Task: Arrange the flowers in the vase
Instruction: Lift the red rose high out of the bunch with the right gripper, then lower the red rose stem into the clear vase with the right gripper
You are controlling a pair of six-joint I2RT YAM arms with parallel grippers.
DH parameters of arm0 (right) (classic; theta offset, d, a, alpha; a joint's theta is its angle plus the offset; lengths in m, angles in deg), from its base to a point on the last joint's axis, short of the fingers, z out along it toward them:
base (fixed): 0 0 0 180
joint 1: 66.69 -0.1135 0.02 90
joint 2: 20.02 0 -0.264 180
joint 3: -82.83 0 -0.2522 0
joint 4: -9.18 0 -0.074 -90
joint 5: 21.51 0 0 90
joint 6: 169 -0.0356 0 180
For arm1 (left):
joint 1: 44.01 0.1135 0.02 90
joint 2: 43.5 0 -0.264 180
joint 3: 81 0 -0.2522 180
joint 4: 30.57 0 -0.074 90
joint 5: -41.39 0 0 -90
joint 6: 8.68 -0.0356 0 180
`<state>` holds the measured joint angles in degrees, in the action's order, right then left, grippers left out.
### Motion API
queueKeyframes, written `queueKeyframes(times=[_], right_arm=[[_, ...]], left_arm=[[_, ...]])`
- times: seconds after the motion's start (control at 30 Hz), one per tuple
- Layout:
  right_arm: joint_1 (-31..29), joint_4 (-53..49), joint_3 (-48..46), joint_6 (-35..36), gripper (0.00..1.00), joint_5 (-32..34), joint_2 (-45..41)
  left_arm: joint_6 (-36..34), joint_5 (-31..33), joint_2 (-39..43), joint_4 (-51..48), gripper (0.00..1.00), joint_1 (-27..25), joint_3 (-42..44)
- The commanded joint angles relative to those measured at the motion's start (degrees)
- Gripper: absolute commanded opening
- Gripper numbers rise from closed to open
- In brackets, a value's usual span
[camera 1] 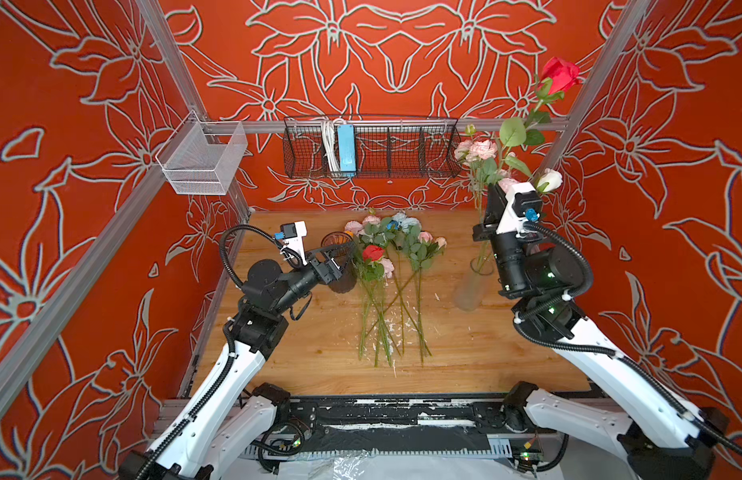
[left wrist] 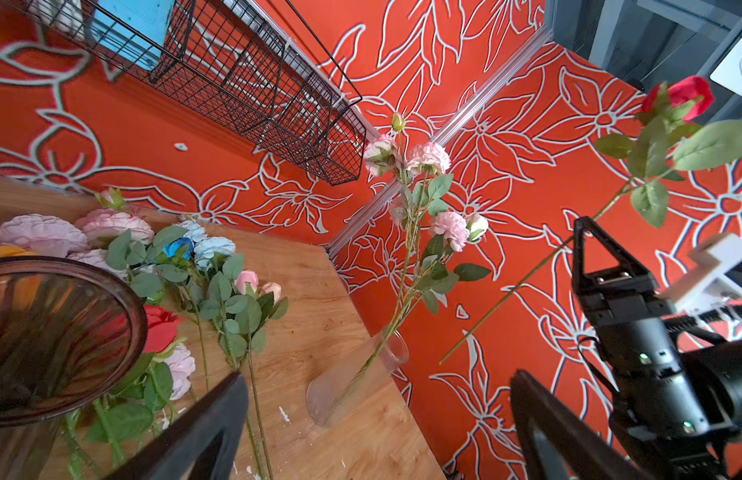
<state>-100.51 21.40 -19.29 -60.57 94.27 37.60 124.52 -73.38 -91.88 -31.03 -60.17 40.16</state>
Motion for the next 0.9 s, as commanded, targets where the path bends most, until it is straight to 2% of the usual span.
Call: queueKeyframes(times=[0.0, 0.17, 0.37, 0.67, 0.8, 0.87], right_arm=[[6.49, 2.58, 0.16, -5.88, 0.0, -2.83, 0.78], [11.67, 3.25, -0.11, -10.03, 0.0, -6.06, 4.13], [12.94, 5.91, -2.17, -9.4, 0.0, -6.71, 7.63], [13.08, 8.26, -15.16, -11.54, 0.0, -6.53, 4.97], [13.1, 6.96, -19.28, -12.77, 0.11, -5.18, 2.47], [13.09, 7.86, -21.6, -13.11, 0.2, -3.5, 1.42]], left_arm=[[0.84, -1.16, 0.32, 2.81, 0.98, 0.26, 0.52], [1.17, -0.98, 0.04, 2.33, 0.98, 0.26, 0.36], [1.4, -1.45, 0.0, 2.7, 0.98, 0.31, 0.39], [1.54, -1.63, -0.22, 2.7, 0.98, 0.26, 0.38], [1.99, -2.03, -0.64, 3.05, 0.98, 0.26, 0.43], [2.04, -1.99, -0.75, 3.02, 0.98, 0.26, 0.43]])
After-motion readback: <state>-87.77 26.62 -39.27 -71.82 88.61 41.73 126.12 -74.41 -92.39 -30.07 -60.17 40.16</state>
